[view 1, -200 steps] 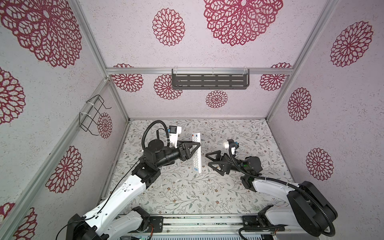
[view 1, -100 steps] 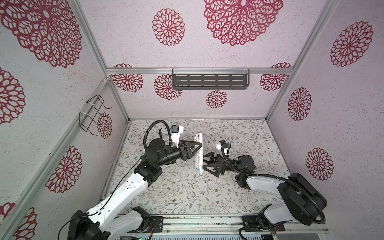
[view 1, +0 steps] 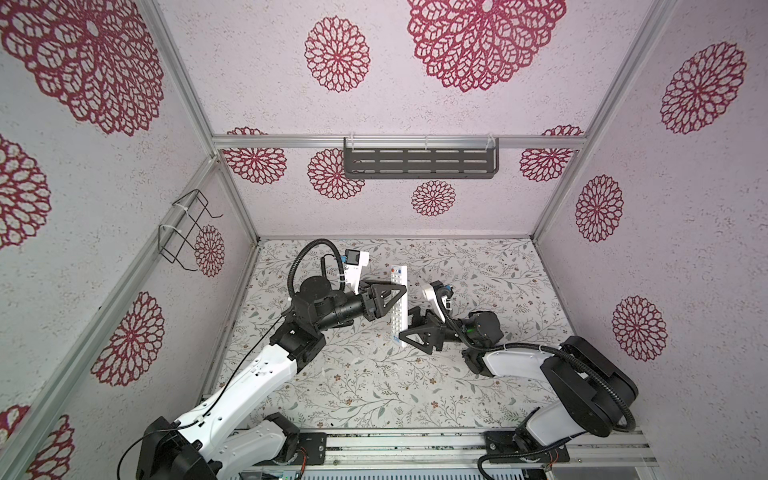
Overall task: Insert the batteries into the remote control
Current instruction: 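Raise the remote upright with the left gripper while the right gripper approaches it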
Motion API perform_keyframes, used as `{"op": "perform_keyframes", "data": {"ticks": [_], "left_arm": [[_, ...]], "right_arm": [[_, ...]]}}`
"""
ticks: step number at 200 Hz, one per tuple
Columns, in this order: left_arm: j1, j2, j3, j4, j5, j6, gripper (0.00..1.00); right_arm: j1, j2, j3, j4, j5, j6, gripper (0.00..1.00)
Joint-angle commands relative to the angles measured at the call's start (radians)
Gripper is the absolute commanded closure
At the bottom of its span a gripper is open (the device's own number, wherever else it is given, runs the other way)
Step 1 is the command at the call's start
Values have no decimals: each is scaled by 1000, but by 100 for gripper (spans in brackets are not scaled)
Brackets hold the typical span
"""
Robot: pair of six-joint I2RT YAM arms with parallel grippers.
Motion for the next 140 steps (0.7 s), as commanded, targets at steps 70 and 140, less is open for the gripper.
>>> {"op": "perform_keyframes", "data": {"ticks": [70, 140], "left_arm": [[-10, -6, 39, 49, 11, 8, 82], [-11, -8, 36, 34, -3, 17, 82]], "right_arm": [[26, -22, 25, 132, -22, -3, 34], [28, -41, 26, 127, -22, -1, 73]]}}
